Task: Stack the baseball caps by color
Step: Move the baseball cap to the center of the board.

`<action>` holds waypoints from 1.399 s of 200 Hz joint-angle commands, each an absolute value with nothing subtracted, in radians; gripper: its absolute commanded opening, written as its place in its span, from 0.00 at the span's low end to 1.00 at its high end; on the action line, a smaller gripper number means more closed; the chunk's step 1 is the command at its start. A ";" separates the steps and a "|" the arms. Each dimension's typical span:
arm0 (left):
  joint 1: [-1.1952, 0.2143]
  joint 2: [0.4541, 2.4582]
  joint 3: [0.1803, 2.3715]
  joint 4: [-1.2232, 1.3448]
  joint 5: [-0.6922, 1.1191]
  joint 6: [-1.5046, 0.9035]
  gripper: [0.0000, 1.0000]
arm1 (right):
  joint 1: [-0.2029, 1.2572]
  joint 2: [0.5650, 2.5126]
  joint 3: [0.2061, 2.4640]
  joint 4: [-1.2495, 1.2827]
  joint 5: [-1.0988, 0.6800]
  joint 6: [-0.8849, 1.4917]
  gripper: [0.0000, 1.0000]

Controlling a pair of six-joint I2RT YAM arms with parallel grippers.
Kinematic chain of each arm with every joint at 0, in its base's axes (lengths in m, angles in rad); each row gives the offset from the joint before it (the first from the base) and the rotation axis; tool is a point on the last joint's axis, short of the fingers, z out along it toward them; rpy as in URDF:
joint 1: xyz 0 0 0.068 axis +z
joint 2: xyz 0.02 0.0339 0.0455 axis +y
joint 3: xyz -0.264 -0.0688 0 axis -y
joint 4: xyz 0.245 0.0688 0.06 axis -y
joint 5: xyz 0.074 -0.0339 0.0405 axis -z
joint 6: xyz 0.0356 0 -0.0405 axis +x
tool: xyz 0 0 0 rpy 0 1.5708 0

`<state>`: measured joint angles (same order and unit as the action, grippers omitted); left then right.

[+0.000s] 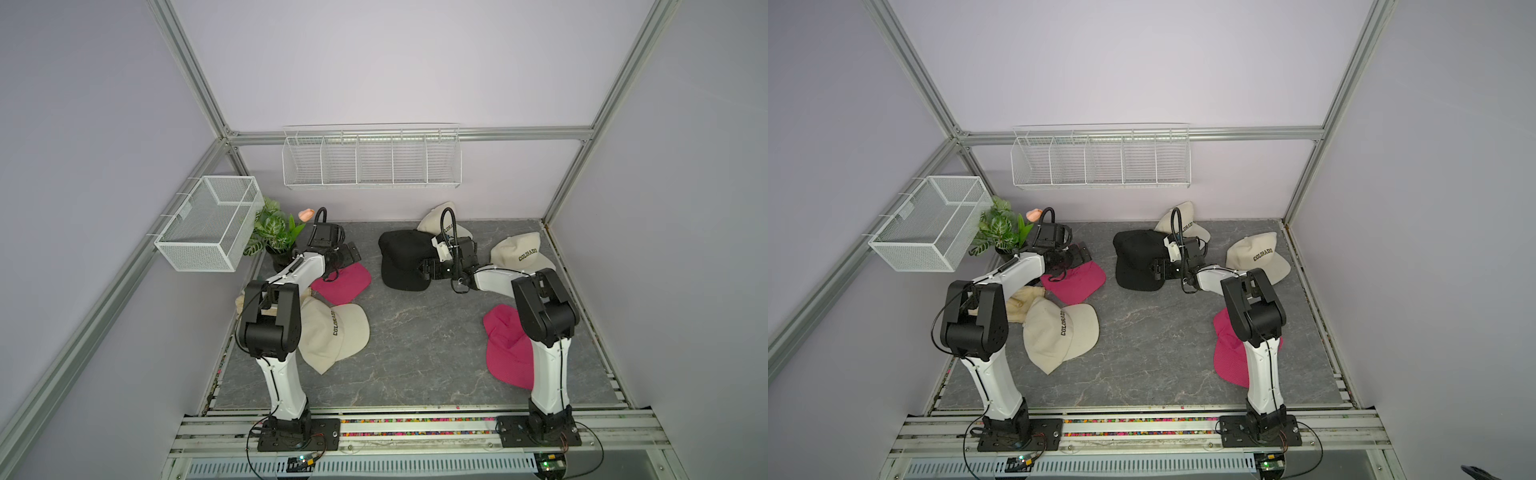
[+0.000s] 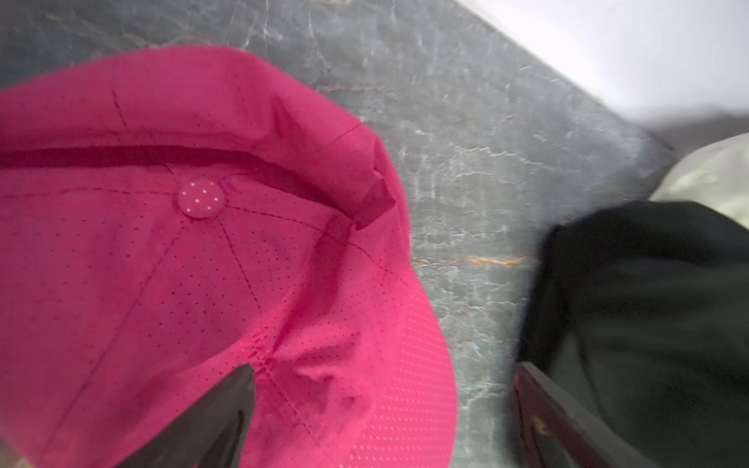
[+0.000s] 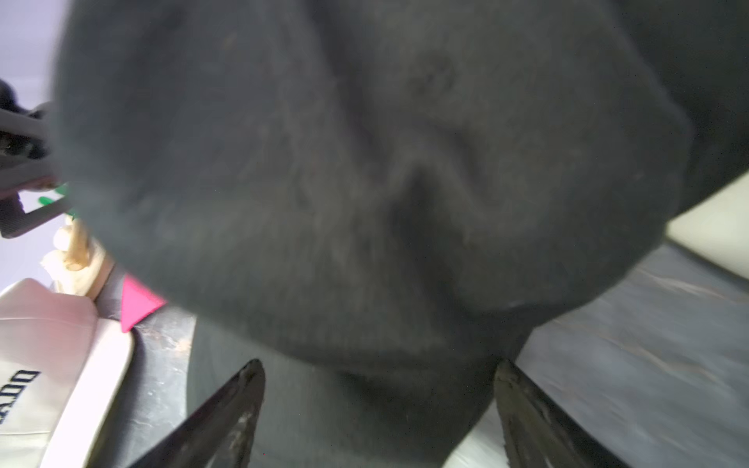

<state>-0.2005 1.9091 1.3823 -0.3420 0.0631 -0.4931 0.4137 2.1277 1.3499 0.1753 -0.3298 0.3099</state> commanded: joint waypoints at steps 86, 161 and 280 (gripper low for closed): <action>-0.268 2.011 1.456 -0.282 0.268 -0.464 1.00 | 0.423 2.324 1.626 0.094 -0.366 0.442 0.89; -0.269 2.185 1.638 -0.321 0.321 -0.472 1.00 | 0.440 2.547 1.947 0.172 -0.353 0.647 0.90; -0.274 2.258 1.728 -0.303 0.430 -0.527 1.00 | 0.282 2.082 1.468 0.175 -0.080 0.654 0.89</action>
